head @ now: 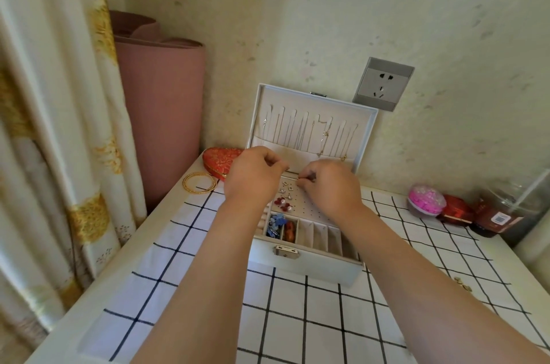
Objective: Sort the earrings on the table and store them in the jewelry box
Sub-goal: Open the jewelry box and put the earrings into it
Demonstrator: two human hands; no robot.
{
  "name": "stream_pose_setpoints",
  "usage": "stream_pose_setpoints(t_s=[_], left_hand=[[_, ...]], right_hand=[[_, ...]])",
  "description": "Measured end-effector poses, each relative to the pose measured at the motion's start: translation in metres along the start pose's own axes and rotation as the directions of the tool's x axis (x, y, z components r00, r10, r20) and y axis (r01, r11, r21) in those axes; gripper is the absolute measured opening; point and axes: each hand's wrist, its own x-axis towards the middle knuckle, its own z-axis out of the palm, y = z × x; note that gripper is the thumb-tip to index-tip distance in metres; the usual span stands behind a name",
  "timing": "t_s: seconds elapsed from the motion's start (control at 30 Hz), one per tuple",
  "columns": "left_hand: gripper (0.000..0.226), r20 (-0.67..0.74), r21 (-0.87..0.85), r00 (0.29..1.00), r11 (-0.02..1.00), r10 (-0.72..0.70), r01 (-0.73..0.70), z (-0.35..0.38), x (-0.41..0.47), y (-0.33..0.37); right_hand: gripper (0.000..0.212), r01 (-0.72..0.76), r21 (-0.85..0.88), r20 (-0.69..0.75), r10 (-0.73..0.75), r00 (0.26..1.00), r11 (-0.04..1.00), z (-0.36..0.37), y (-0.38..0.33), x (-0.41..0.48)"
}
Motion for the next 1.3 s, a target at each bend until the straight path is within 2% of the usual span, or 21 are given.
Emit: stream_pose_setpoints(t_s=[0.37,0.53,0.57,0.63,0.7,0.77,0.93,1.1,1.2,1.23,1.27,1.3], left_hand=[[0.008,0.001,0.023,1.000,1.000,0.002,-0.002,0.003,-0.002,-0.001],[0.007,-0.006,0.016,1.000,1.000,0.002,-0.002,0.005,-0.003,0.000],[0.008,-0.008,0.010,1.000,1.000,0.003,-0.003,0.005,-0.003,0.001],[0.010,-0.015,0.007,1.000,1.000,0.005,-0.005,0.007,-0.004,0.002],[0.014,-0.019,-0.029,1.000,1.000,-0.005,0.005,0.010,-0.005,0.004],[0.016,-0.007,-0.127,0.999,0.991,-0.039,0.037,0.012,-0.006,0.007],[0.012,0.083,-0.370,0.991,0.921,-0.101,0.125,0.012,-0.016,0.018],[0.018,0.106,-0.403,0.991,0.907,-0.087,0.122,0.015,-0.021,0.022],[0.020,0.128,-0.323,0.990,0.942,-0.050,0.090,0.018,-0.019,0.019],[0.020,0.116,-0.223,0.993,0.974,-0.008,0.034,0.019,-0.018,0.016],[0.022,0.109,-0.049,0.992,0.997,0.057,-0.052,0.020,-0.016,0.012],[0.025,0.121,0.153,0.985,0.978,0.124,-0.142,0.021,-0.016,0.007]], right_hand=[[0.013,0.142,-0.101,0.064,-0.136,0.989,0.985,-0.010,0.000,-0.004],[0.017,0.081,-0.027,0.127,-0.077,0.989,0.996,-0.009,0.005,-0.004],[0.019,0.061,0.016,0.120,-0.063,0.991,0.998,-0.010,0.007,-0.004],[0.024,0.022,0.220,0.094,-0.044,0.995,0.975,-0.014,0.007,-0.005],[0.029,-0.012,0.469,0.100,-0.040,0.994,0.883,-0.022,0.001,-0.007],[0.031,-0.035,0.602,0.105,-0.036,0.994,0.798,-0.028,-0.004,-0.009],[0.022,-0.053,0.725,0.011,0.065,0.998,0.687,-0.028,0.001,-0.007],[0.014,-0.093,0.777,0.030,0.111,0.993,0.622,-0.031,0.006,-0.004],[0.011,-0.114,0.751,0.034,0.134,0.990,0.650,-0.030,0.012,-0.004],[0.010,-0.122,0.731,0.034,0.142,0.989,0.671,-0.029,0.015,-0.004],[0.009,-0.130,0.704,0.035,0.149,0.988,0.699,-0.026,0.018,-0.004],[0.008,-0.134,0.659,0.035,0.148,0.988,0.740,-0.023,0.022,-0.004]])
